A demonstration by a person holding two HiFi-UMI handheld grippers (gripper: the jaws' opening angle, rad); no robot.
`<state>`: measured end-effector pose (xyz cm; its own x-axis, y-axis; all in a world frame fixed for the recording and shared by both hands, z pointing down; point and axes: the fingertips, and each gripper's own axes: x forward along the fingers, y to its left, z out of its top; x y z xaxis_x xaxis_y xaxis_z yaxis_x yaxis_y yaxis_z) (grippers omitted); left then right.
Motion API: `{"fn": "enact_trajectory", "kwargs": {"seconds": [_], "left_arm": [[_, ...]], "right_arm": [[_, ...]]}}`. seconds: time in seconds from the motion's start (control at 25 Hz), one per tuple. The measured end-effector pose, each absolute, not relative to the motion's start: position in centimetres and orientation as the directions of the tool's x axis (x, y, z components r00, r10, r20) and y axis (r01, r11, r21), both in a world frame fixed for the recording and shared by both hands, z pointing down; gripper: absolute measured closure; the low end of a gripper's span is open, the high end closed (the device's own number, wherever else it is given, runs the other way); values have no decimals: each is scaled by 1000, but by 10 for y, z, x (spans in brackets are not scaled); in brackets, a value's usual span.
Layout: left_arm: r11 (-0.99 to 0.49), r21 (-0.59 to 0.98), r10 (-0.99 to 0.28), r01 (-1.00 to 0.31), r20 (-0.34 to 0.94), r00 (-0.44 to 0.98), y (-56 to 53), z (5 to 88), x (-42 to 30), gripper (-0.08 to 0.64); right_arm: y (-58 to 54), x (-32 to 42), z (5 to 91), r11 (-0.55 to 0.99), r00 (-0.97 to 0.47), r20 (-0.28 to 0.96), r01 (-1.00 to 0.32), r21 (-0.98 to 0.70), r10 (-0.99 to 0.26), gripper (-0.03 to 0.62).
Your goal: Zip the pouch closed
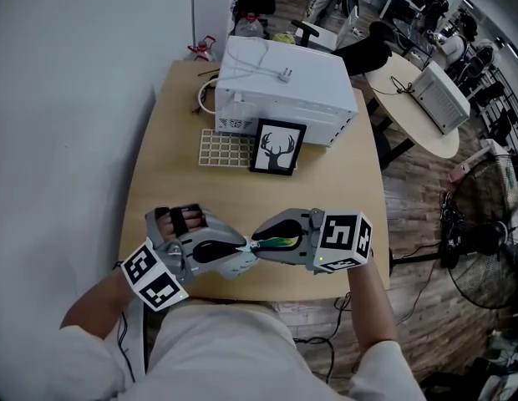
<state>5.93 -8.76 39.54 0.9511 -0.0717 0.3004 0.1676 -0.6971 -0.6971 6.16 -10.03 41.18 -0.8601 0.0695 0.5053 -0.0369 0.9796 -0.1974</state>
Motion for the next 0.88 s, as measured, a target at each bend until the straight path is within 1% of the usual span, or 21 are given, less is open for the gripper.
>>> {"fn": "enact_trajectory", "kwargs": {"seconds": [0.24,0.48,0.64,0.76,0.88], "left_arm": [[-702,-694,-76,159,296,952,-90,395,60,532],[-706,-689,-77,161,301,951,-92,398,64,532],[-719,-678,-75,153,294,953,-92,398,67,532],[-724,-671,-63,156,290,955,-89,396,70,534],[-710,-678,-44,189,310,950,-80,396,75,534]], "right_arm": [[-102,63,409,980,-868,491,-36,-197,67,515],[-102,68,411,981,-861,504,-37,-191,65,545],[-103,74,409,979,-874,482,-48,-198,55,551],[-99,77,407,977,-882,466,-30,-213,75,554],[-93,82,407,974,-874,472,2,-225,111,555]]}}
